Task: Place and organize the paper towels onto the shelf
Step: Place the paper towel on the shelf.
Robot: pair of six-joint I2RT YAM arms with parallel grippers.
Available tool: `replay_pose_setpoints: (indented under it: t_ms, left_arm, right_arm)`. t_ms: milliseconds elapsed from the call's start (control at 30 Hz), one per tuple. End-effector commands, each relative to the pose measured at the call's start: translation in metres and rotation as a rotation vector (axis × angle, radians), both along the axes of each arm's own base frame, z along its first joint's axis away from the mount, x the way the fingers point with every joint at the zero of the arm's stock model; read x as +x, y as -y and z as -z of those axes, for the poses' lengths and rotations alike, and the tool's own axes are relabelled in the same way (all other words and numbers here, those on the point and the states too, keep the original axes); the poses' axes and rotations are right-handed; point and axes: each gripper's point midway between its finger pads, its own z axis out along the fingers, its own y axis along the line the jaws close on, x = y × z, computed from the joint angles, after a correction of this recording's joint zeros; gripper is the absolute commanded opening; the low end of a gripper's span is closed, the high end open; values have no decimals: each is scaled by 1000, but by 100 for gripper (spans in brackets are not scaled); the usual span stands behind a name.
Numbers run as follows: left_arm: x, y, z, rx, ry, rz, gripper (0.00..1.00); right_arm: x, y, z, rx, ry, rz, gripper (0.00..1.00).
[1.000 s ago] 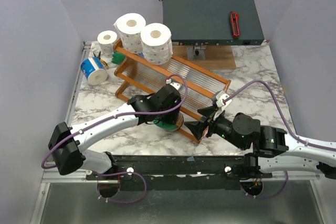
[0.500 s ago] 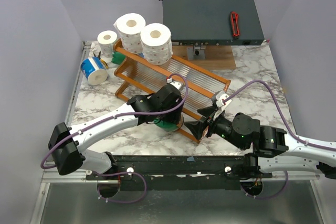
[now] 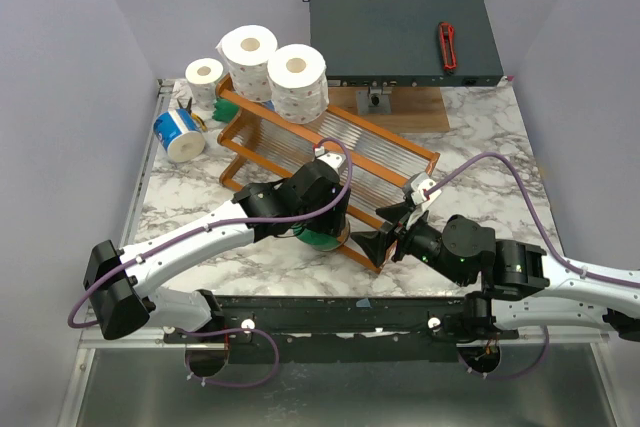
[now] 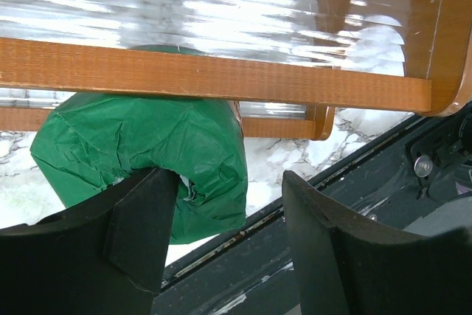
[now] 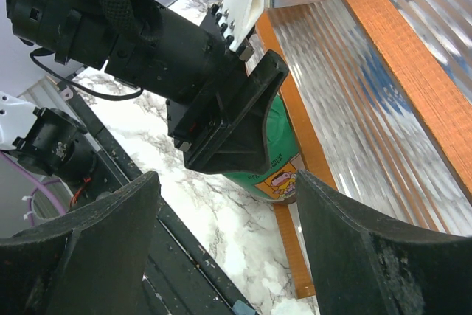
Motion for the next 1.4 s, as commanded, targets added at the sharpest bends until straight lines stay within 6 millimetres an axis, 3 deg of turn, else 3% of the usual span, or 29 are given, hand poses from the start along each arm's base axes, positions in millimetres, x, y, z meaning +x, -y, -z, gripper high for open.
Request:
replay_pose_setpoints:
  t_ms: [0,267,700,1033,1367]
  left_arm:
    - [5,-1,-5,-13,31,-26,62]
    - [6,-9,23,54,15,-45,64]
    - [7,-8,44,94,3,-42,60]
    - [-3,-5,32,91,9,9,37]
    - [-25,10,26,156,-33,130,32]
  right_arm:
    - [3,5,7,-25,-7,26,77]
    - [3,4,8,-28,-9,25,77]
    - [3,6,9,-28,-13,29,77]
    - [3,5,7,-24,-11,26,77]
    - [2,7,9,-19,-16,25,77]
